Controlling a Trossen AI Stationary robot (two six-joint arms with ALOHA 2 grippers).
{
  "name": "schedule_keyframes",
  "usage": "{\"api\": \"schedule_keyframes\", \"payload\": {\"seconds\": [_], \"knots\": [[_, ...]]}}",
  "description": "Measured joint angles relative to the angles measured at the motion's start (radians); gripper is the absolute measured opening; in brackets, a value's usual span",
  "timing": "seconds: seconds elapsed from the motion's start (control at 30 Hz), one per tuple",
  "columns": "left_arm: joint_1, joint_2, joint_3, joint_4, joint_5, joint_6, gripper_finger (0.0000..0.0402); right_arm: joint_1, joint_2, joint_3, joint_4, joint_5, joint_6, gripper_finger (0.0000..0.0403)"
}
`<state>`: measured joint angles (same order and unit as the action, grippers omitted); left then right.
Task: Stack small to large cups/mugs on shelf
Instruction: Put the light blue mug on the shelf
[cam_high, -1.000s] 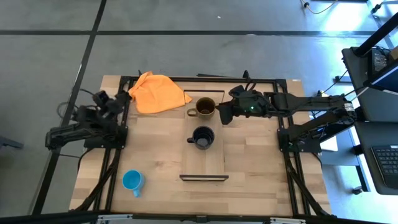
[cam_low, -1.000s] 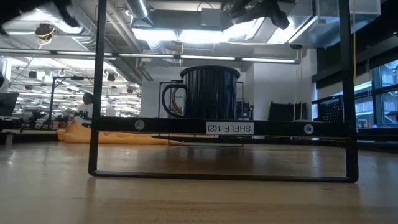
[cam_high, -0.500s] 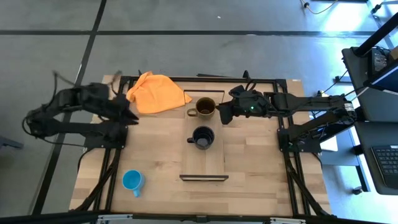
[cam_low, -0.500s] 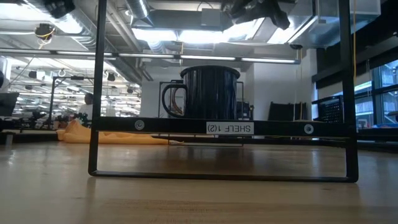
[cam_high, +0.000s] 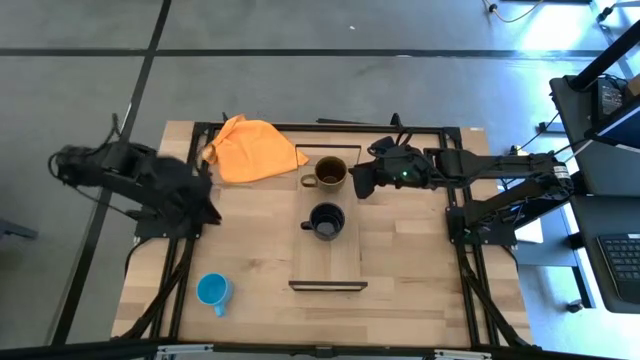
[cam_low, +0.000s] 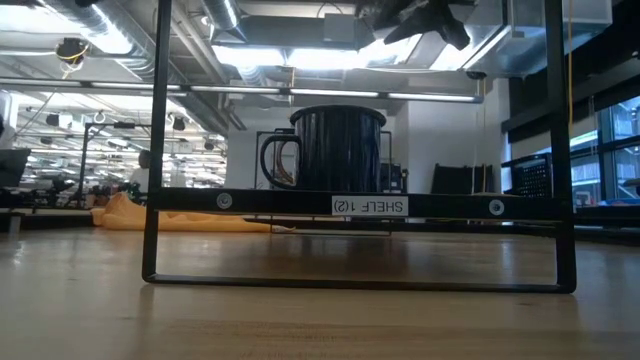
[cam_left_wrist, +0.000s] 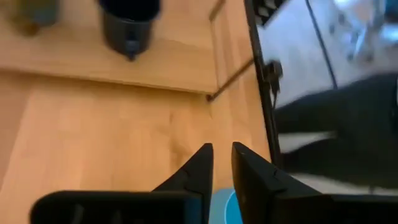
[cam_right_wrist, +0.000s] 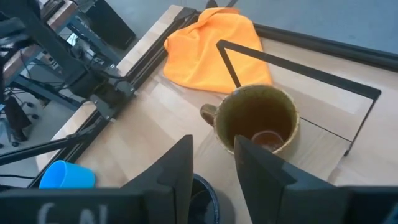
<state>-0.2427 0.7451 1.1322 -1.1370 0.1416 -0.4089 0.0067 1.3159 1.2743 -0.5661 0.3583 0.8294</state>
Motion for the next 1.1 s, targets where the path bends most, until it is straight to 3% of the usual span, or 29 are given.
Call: {"api": "schedule_keyframes", "payload": {"seconds": [0.17,0.3,0.5,0.8,1.1], "knots": [[-0.249,0.166,0.044,-0.139,-0.121,-0.006,0.0031,0.0,0.0,0.0,-0.001,0.0,0.0,0.0119],[-0.398,0.253,0.039,-0.288,-0.2,-0.104,0.003,0.0,0.0,0.0,-0.002,0.0,-0.002,0.0119],[-0.547,0.302,0.017,-0.24,-0.239,-0.308,0.0047,0.0,0.0,0.0,-0.007,-0.001,-0.021,0.0119],[-0.657,0.4,-0.045,-0.161,-0.252,-0.493,0.0107,0.0,0.0,-0.001,-0.056,-0.02,-0.023,0.0119],[-0.664,0.461,-0.163,-0.019,-0.237,-0.598,0.0113,0.0,0.0,-0.001,-0.062,-0.02,-0.029,0.0119]]}}
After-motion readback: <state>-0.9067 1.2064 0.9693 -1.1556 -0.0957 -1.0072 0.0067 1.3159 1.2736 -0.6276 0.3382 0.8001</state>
